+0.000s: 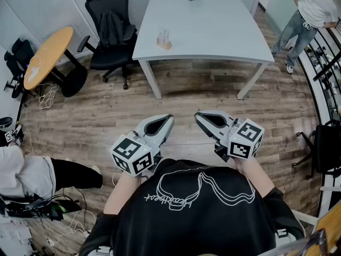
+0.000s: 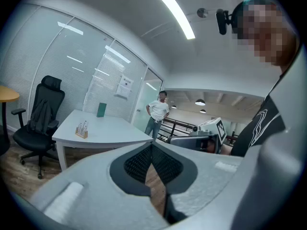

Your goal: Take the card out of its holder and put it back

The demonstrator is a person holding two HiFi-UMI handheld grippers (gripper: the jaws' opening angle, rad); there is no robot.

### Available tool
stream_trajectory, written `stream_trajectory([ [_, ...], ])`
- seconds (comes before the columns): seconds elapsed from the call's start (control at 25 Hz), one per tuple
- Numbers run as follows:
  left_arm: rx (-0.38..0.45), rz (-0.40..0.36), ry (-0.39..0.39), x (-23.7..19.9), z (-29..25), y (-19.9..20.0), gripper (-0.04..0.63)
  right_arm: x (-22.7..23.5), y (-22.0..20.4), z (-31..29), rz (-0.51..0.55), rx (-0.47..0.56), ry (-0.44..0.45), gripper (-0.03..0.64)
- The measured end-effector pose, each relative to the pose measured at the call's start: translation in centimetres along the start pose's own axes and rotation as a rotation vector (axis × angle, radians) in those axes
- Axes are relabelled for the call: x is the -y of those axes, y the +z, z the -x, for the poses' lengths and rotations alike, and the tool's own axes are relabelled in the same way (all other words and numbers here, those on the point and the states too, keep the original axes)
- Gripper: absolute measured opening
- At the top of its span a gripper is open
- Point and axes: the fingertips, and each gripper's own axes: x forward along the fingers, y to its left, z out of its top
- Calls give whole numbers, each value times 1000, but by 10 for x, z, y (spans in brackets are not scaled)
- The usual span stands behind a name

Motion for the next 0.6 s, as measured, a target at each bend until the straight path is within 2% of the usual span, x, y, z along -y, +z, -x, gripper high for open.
stream_trajectory([
  [0.36, -4, 10, 4, -3, -1, 0, 12, 4, 3, -1, -21, 7, -2, 8],
  [0.6, 2, 14, 10, 0, 1, 3, 12, -5, 5, -2, 5, -11, 27, 8],
])
